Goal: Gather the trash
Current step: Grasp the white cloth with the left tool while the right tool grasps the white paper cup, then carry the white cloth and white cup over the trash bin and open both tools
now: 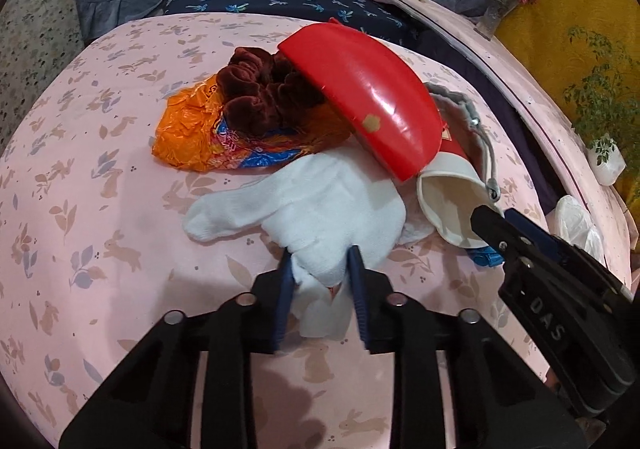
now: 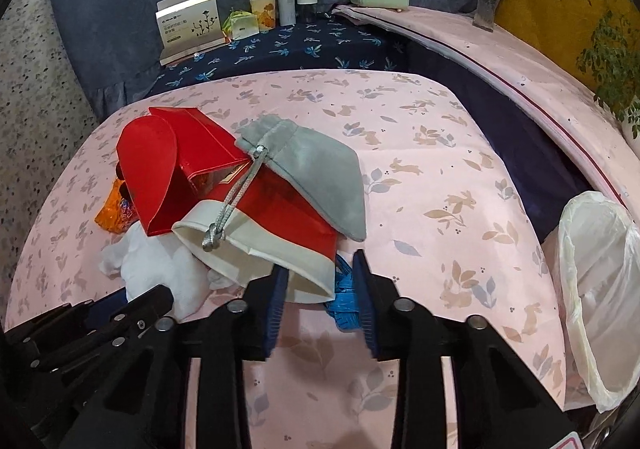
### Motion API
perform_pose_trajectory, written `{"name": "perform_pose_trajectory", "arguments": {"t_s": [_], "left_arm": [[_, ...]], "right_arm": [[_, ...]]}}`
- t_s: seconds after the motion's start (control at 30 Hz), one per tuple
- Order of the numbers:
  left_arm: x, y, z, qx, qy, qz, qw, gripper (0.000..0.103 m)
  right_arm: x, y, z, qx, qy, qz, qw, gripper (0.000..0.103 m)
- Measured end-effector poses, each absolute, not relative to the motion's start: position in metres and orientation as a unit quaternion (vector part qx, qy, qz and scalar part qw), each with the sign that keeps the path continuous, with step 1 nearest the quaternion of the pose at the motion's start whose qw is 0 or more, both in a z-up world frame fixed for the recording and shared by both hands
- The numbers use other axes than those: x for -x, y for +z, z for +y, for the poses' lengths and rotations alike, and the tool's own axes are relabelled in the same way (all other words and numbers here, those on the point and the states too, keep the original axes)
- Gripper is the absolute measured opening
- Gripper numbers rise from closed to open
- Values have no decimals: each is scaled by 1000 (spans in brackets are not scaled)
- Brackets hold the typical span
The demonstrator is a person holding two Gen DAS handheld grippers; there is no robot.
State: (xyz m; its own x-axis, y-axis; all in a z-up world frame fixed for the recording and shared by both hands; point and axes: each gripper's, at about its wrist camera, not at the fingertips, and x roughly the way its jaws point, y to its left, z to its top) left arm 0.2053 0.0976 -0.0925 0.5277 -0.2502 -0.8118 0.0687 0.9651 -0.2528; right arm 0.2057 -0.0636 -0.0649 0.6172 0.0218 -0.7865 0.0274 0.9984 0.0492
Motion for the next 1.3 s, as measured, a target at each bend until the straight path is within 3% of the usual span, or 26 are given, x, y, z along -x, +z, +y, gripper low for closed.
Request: {"name": "perform_pose_trajectory", "arguments": {"t_s": [0.2,0.8,1.3], "left_arm": [[-196,-81,90,92,-100,465,875,16],[-164,-27,39,60,-130,424,894,16],[-141,-3,-65,0,-186,406,895,16]], "right_arm": [[-199,-57,-67,-32,0,426,904,3],[-153,7,-107,-70,3,355,932,3],[-106,20,-210,-122,-65,327,935,3]]}}
